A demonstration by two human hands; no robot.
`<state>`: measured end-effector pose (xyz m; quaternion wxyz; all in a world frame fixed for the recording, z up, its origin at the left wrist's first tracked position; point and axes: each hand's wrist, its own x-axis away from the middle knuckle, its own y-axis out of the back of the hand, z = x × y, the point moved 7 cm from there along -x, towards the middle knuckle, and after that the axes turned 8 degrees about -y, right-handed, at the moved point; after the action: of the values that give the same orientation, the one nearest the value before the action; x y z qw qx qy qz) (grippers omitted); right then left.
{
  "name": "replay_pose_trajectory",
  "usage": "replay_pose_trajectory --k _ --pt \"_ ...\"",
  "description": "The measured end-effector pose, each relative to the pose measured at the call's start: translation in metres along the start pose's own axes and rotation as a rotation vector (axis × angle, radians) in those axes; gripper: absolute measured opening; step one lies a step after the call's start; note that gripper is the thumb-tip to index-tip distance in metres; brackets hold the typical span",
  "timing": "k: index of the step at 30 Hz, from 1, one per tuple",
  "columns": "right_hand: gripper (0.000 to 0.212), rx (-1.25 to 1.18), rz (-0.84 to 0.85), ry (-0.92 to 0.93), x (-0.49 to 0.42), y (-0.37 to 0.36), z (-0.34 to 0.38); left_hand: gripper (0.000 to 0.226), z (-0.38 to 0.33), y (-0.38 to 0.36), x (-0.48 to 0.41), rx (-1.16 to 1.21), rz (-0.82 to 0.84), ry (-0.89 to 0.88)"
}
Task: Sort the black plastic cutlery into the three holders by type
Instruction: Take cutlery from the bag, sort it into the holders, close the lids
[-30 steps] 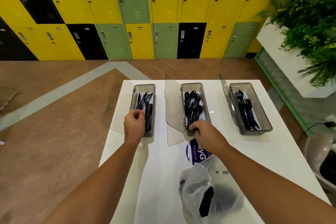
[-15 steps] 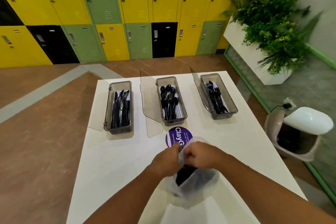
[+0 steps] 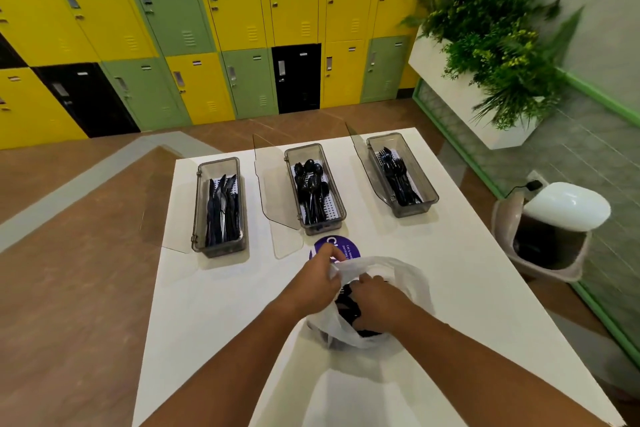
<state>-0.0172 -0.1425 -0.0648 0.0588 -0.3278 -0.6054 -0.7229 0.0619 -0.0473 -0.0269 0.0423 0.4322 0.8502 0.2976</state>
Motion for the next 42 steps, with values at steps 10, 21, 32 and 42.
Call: replay_pose_trajectory --k 10,21,32,42 --pt "0.073 -0.001 -0.102 0.093 -0.01 0.003 0.002 0.029 0.01 0.008 0.001 0.047 -0.039 0.013" --pt "0.064 0.058 -0.01 0.066 -0.017 -0.01 0.006 0.026 0.005 0.007 -0.004 0.058 -0.057 -0.003" --pt "0.049 -0.004 0.018 0.065 -0.026 -0.026 0.008 0.035 0.009 0.006 -0.007 0.083 -0.044 0.02" --pt "0.037 -0.2 -0.049 0.113 -0.026 -0.012 -0.001 0.026 0.011 0.013 -0.007 0.058 -0.052 0.022"
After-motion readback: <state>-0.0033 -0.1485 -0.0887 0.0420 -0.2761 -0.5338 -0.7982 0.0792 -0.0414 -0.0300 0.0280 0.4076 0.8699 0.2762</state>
